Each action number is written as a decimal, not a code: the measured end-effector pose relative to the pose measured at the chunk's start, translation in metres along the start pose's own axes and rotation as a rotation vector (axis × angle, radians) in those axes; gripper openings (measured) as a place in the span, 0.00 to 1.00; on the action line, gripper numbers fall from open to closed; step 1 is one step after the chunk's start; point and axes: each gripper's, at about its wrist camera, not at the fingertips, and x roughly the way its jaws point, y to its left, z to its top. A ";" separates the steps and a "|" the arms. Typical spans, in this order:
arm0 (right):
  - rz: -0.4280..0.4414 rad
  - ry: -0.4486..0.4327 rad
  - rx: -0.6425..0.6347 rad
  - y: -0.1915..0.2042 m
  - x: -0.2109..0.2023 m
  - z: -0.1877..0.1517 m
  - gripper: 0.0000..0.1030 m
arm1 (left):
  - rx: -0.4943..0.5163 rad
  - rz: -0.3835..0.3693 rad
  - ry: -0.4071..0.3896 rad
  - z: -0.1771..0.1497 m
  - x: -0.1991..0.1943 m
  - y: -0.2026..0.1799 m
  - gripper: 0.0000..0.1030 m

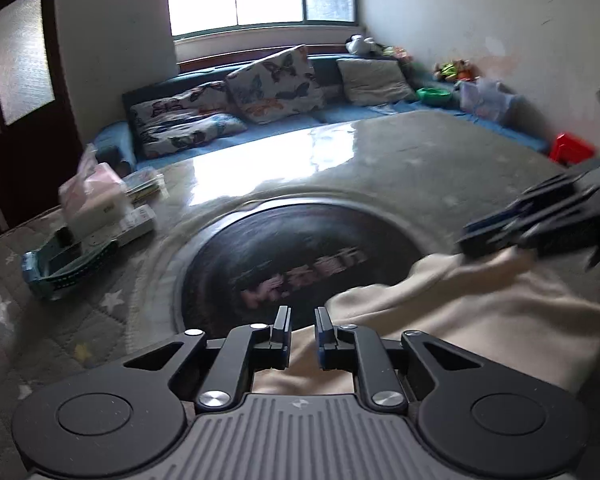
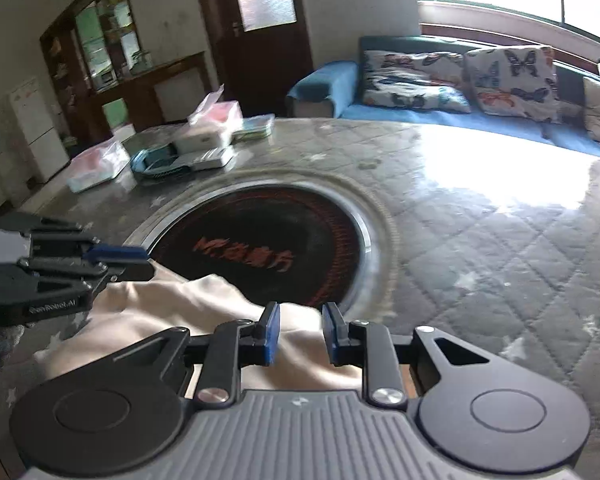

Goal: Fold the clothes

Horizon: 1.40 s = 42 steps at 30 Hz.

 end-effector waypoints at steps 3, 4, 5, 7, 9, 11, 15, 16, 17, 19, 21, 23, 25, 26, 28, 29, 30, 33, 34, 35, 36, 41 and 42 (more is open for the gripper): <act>-0.011 0.025 0.006 0.003 0.017 0.000 0.22 | -0.021 -0.059 0.023 0.005 0.005 -0.010 0.12; -0.020 0.034 0.004 0.005 0.024 -0.001 0.22 | -0.021 -0.060 0.038 0.005 0.010 -0.012 0.12; -0.030 0.037 0.002 0.006 0.028 -0.001 0.22 | -0.022 -0.061 0.052 0.006 0.015 -0.014 0.12; -0.044 0.038 0.002 0.005 0.032 -0.002 0.22 | -0.024 -0.058 0.080 0.006 0.026 -0.017 0.12; -0.046 0.036 0.011 0.003 0.031 0.000 0.22 | -0.026 -0.052 0.094 0.004 0.033 -0.017 0.12; -0.048 0.022 0.011 0.002 0.022 0.001 0.22 | -0.028 -0.052 0.090 0.004 0.033 -0.016 0.12; -0.025 -0.001 -0.019 0.006 -0.003 -0.007 0.22 | -0.034 -0.053 0.086 0.001 0.032 -0.015 0.12; -0.022 0.000 -0.028 0.008 -0.008 -0.011 0.22 | -0.033 -0.051 0.084 0.001 0.033 -0.015 0.12; -0.019 0.001 -0.037 0.010 -0.012 -0.016 0.22 | -0.031 -0.048 0.083 0.001 0.033 -0.016 0.12; -0.041 0.018 -0.043 0.009 -0.010 -0.024 0.22 | -0.027 -0.043 0.081 0.001 0.033 -0.016 0.12; -0.075 0.038 -0.029 0.004 -0.004 -0.030 0.20 | -0.022 -0.038 0.081 0.001 0.033 -0.017 0.12; -0.076 0.027 0.003 -0.004 -0.006 -0.032 0.15 | -0.021 -0.037 0.081 0.001 0.032 -0.018 0.12; -0.080 0.010 0.009 -0.006 -0.012 -0.030 0.15 | -0.019 -0.037 0.080 0.001 0.030 -0.018 0.12; -0.083 0.004 0.001 -0.006 -0.016 -0.029 0.16 | -0.019 -0.036 0.077 0.001 0.028 -0.019 0.13; -0.087 -0.005 -0.016 -0.006 -0.024 -0.027 0.16 | -0.018 -0.036 0.069 0.002 0.024 -0.020 0.13; -0.087 -0.005 -0.018 -0.006 -0.025 -0.026 0.16 | -0.018 -0.040 0.060 0.002 0.019 -0.023 0.12; -0.085 -0.004 -0.018 -0.007 -0.027 -0.025 0.16 | -0.018 -0.046 0.051 0.002 0.015 -0.026 0.12; -0.081 0.020 -0.011 -0.012 -0.018 -0.027 0.16 | -0.010 -0.087 0.025 0.002 0.002 -0.041 0.12; -0.082 0.030 -0.009 -0.013 -0.014 -0.028 0.16 | -0.003 -0.106 0.018 0.001 -0.002 -0.047 0.13; -0.083 0.040 -0.008 -0.015 -0.009 -0.029 0.15 | 0.008 -0.124 0.013 0.000 -0.005 -0.055 0.13; -0.080 0.044 -0.005 -0.016 -0.006 -0.029 0.15 | 0.021 -0.142 0.009 -0.001 -0.007 -0.063 0.13; -0.057 0.080 -0.020 -0.017 -0.002 -0.023 0.15 | 0.096 -0.217 -0.007 0.000 -0.007 -0.102 0.13; -0.051 0.091 -0.026 -0.018 -0.002 -0.022 0.15 | 0.107 -0.231 -0.009 0.000 -0.005 -0.109 0.13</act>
